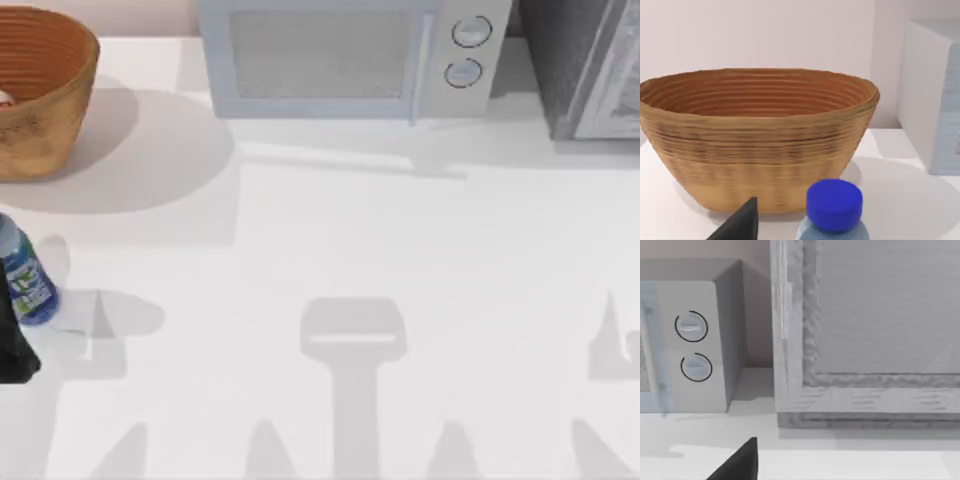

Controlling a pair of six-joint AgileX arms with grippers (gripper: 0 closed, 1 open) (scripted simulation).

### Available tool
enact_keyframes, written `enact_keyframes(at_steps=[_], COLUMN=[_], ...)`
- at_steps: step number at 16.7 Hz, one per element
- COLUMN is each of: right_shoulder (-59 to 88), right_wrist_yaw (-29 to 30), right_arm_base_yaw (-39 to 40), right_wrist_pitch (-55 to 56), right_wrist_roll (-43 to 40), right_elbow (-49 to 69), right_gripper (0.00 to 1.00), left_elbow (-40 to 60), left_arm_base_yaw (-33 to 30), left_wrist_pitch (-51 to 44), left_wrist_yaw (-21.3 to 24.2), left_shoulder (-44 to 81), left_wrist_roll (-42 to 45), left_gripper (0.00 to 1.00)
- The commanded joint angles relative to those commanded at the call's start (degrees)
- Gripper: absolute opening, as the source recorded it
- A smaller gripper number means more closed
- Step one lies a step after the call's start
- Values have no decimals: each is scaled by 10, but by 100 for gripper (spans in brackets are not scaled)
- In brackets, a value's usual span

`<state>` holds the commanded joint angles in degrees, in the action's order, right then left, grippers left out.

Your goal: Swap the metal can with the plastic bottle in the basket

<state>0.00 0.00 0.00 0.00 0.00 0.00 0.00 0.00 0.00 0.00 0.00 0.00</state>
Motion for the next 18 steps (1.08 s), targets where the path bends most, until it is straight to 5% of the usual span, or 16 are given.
enact_keyframes(at_steps=[8,18], right_shoulder=[0,0], right_wrist_yaw=[0,0], right_arm_base_yaw=[0,0], right_wrist_pitch=[0,0], right_wrist_roll=[0,0], right_elbow=[0,0], right_gripper=[100,100], left_elbow=[87,521], left_arm_base_yaw=[21,78], left_wrist_pitch=[-57,-280], left_wrist_yaw=[1,49], left_shoulder=[106,556], left_wrist_roll=[4,34], left_gripper=[100,100])
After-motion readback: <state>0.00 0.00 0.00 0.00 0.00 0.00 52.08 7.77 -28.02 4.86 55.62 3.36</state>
